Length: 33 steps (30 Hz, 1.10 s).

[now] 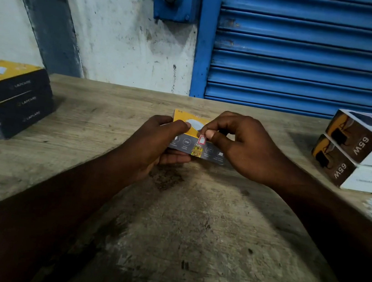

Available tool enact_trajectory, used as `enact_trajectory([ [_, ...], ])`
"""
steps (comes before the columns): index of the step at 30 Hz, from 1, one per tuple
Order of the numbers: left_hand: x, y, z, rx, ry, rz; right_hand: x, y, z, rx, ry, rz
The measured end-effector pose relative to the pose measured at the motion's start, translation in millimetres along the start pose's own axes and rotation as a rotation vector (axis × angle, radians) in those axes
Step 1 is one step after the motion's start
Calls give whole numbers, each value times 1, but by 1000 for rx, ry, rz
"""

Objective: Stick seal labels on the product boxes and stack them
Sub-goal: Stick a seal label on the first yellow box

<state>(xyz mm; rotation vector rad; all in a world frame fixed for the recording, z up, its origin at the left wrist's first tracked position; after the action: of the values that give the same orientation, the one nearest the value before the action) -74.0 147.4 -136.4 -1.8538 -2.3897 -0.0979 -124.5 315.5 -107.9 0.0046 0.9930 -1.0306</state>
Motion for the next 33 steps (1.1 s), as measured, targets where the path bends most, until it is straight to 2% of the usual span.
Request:
enact_trajectory([
  [17,2,4,-4,-11,45,23,3,1,0,70,-52,-33],
  [33,1,2,-2,-16,32,8,2,4,4,-8,19,-54],
])
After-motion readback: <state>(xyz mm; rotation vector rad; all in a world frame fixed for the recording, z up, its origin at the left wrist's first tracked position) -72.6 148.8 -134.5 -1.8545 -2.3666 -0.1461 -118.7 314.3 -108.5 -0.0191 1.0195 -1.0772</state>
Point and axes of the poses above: each hand's wrist, its own y-axis away from the middle knuckle, its own x-axis out of the palm, z = x × y, the point moved 3 cm from there along -y, towards the middle knuckle, and after that the axes turned 4 degrees about x, right-handed, at the moved point
